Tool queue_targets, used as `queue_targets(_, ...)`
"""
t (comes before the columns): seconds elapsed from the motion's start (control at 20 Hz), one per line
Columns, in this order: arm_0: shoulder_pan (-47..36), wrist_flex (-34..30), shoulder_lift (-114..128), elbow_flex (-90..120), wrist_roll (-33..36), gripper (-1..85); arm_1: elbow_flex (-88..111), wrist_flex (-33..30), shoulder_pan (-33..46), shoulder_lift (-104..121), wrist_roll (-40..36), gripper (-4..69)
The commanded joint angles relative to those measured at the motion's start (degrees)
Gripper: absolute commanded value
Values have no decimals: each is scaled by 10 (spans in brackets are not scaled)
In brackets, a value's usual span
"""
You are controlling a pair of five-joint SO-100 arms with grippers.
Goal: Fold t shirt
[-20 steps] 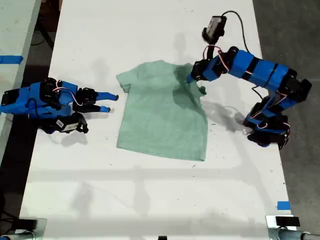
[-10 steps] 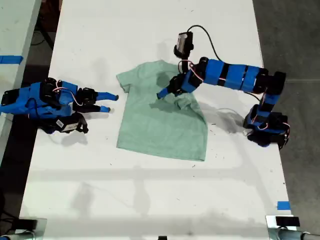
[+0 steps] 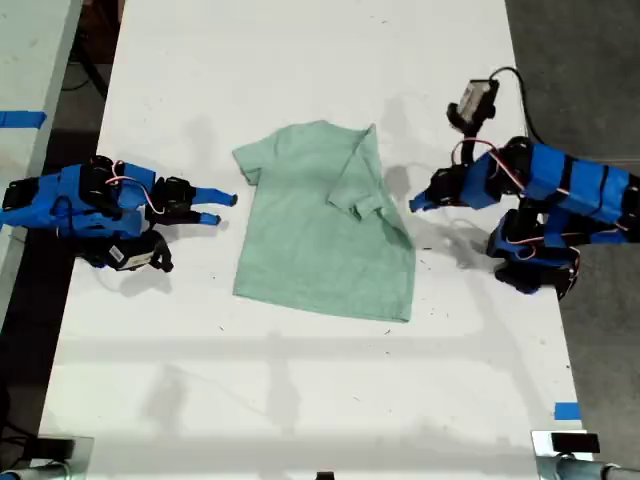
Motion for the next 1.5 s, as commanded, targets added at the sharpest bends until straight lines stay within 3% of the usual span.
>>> queue_targets(0.0, -15, -4, 15, 25, 40, 178, 272, 45, -54, 388, 32, 23)
queue_targets(0.05, -28, -4, 15, 25, 49, 128, 327, 77, -60, 466, 33, 24)
queue_targets(0.1, -48, -4, 15, 25, 50, 21, 344, 45, -80, 443, 18, 24)
queue_targets(0.2, -79, -5, 18, 25, 47, 23, 416, -5, -75, 456, -2, 21)
queue_targets(0.4, -228, -5, 18, 25, 64, -2, 426, -7, -61, 456, -20, 20)
queue_targets(0.65, -157, -5, 18, 25, 33, -3, 426, -7, -77, 456, -16, 34)
queue_targets(1.45, -163, -5, 18, 25, 43, -2, 426, -7, -76, 456, -14, 19)
